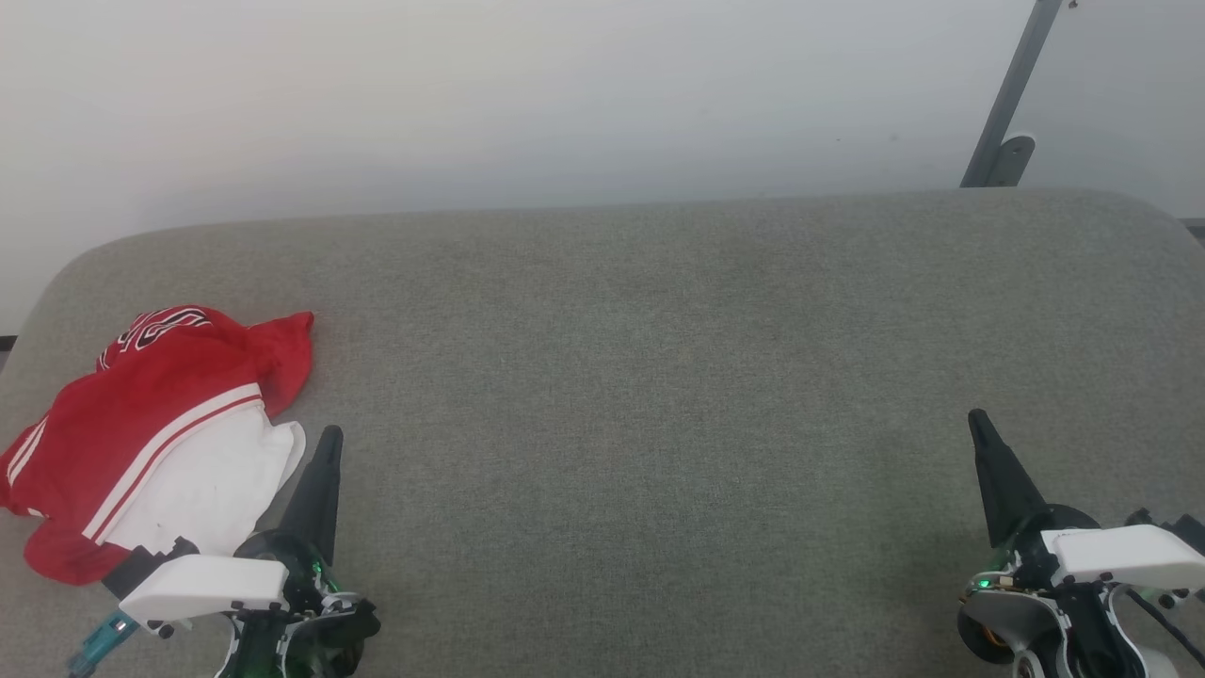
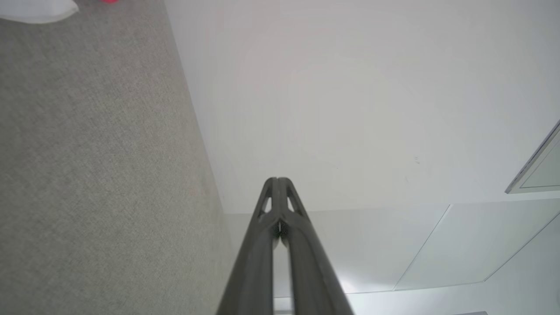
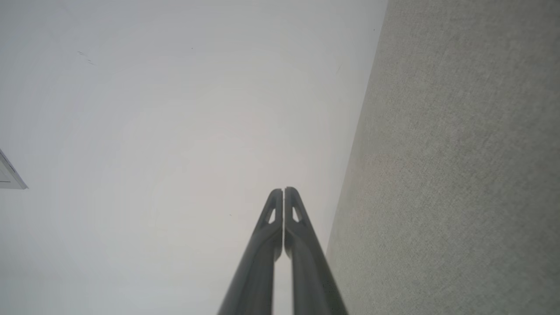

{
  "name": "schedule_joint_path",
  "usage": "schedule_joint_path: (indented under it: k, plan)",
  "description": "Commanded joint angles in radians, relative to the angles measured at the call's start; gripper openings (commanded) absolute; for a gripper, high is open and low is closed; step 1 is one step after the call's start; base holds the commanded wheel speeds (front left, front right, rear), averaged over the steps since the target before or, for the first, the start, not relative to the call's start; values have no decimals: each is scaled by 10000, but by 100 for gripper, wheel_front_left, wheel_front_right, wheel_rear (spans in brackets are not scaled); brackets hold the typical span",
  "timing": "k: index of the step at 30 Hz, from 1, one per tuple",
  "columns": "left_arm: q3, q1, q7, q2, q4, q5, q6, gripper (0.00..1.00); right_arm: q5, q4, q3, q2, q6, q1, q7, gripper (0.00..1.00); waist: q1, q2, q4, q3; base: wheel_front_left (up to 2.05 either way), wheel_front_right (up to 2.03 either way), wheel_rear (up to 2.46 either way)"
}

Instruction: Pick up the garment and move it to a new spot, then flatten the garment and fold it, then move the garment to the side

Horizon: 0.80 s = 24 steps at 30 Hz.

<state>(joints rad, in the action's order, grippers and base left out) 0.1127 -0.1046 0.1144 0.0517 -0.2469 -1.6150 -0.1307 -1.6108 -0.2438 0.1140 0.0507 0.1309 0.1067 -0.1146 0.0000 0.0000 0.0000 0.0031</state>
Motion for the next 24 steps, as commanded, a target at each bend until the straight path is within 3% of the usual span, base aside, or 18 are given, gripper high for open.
schedule_joint_path:
  k: [1, 4, 5, 16, 24]
  plan:
    - [13, -111, 19, -27, 10, 42, 0, 0, -44, -29, 1, -34, -4, 53, -17, 0, 0, 0, 0, 0, 0, 0, 0]
    - [13, -111, 19, -27, 10, 42, 0, 0, -44, -29, 3, -34, -4, 53, -17, 0, 0, 0, 0, 0, 0, 0, 0]
    - [0, 0, 0, 0, 0, 0, 0, 100, 0, 0, -4, 0, 0, 0, 0, 100, 0, 0, 0, 0, 0, 0, 0]
    - [-86, 120, -314, 49, -137, 240, 0, 100, 169, -217, -5, 38, -4, -51, 191, 100, 0, 0, 10, 3, 0, 0, 0]
    - [-291, 52, -751, 289, -164, 1215, 0, 100, 960, -330, -195, 250, -3, 101, 689, 100, 0, 0, 29, -2, 0, 0, 0]
